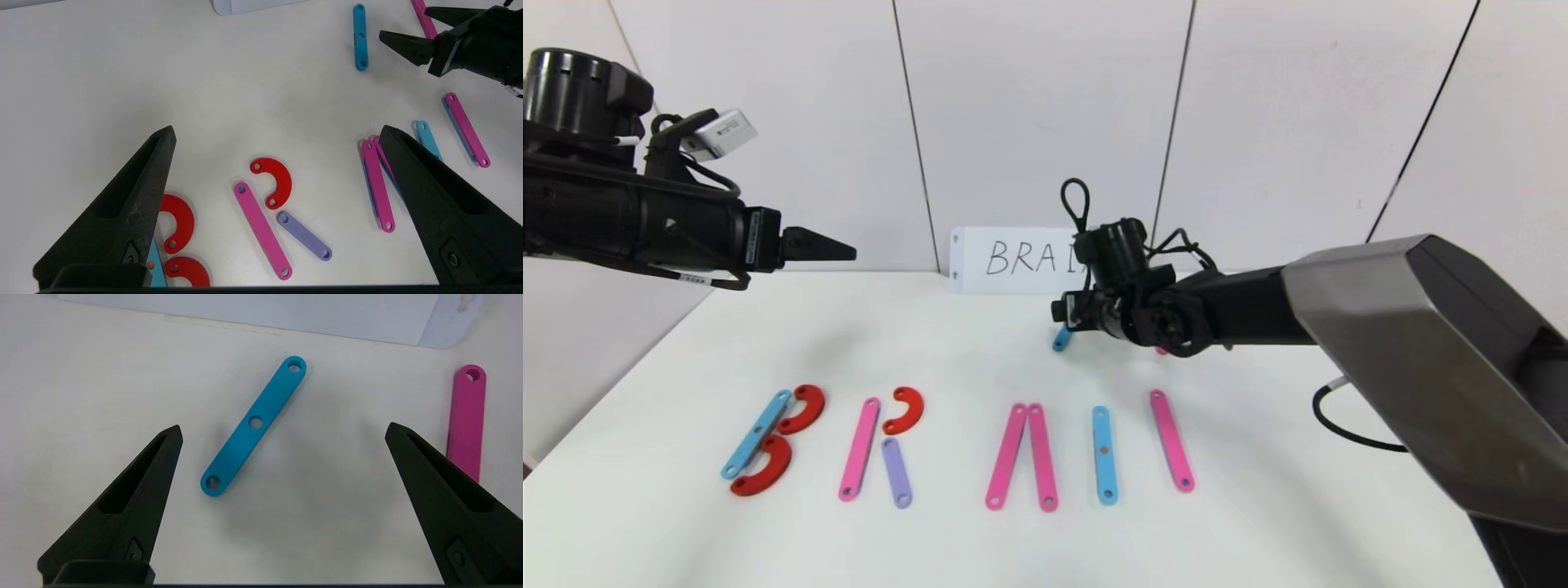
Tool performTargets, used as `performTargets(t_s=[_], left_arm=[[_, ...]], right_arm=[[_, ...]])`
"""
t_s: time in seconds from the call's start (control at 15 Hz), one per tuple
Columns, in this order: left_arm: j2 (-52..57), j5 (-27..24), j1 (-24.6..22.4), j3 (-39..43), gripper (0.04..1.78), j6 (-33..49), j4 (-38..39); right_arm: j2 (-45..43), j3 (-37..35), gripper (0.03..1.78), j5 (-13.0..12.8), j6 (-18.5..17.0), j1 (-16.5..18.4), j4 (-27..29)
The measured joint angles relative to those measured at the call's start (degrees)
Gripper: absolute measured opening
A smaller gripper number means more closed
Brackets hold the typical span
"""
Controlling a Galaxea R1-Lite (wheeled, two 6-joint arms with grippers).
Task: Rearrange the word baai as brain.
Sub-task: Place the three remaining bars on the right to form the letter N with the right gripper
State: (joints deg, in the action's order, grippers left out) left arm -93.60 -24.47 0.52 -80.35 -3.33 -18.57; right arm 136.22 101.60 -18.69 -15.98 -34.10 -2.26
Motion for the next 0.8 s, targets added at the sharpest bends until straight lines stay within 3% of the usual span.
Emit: performTargets(t_s=[0.33,0.8], left_arm=[[0.00,-0.34,0.00,0.02,1.74,0.00,-0.06],[-0.04,-0.37,0.07,0.02,1.74,0.02,-0.12]], right_arm=[[6.31,6.10,1.74,0.00,0.66,0.20,0.00],[9.62,8.55,1.67,0.01,0.22,0.15,-0.11]])
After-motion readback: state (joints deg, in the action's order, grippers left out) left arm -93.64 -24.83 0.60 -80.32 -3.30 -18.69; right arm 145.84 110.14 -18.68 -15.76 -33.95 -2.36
